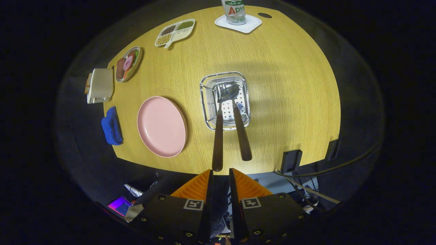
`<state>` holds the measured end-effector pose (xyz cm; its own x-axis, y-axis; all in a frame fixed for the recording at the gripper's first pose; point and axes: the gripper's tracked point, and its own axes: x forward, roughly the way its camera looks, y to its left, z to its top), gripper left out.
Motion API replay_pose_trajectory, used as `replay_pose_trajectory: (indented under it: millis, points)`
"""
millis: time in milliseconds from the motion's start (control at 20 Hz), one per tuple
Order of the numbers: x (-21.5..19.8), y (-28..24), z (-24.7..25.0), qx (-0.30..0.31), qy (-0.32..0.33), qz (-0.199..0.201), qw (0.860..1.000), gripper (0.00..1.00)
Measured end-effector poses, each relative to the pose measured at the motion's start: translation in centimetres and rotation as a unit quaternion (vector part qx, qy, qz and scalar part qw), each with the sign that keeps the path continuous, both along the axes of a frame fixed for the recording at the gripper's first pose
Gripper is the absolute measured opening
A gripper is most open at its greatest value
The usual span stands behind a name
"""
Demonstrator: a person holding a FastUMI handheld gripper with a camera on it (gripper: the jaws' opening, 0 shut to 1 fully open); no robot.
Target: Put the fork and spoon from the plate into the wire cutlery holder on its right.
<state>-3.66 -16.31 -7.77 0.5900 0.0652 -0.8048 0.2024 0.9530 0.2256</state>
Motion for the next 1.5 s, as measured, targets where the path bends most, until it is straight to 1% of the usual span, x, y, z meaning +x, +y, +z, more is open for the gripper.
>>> replay_pose_trajectory:
  millis: [450, 700, 900, 1000, 1100, 1250, 1350, 1500]
  points:
    - [-0.8, 1.3, 0.6, 0.008, -0.022, 0.009, 1.000, 0.26]
    - [-1.5, 1.8, 2.1, 0.014, -0.052, 0.009, 0.998, 0.26]
    - [-1.7, 2.1, 3.9, 0.025, -0.097, 0.005, 0.995, 0.26]
    - [-1.2, 1.4, 4.8, 0.000, -0.133, -0.001, 0.991, 0.26]
    - [-0.8, 0.9, 6.1, -0.021, -0.172, -0.008, 0.985, 0.26]
    - [0.1, 1.0, 8.5, -0.032, -0.247, -0.022, 0.968, 0.26]
    - [0.4, 0.8, 10.1, -0.059, -0.297, -0.036, 0.952, 0.26]
    - [0.0, 1.4, 13.8, -0.098, -0.382, -0.046, 0.918, 0.26]
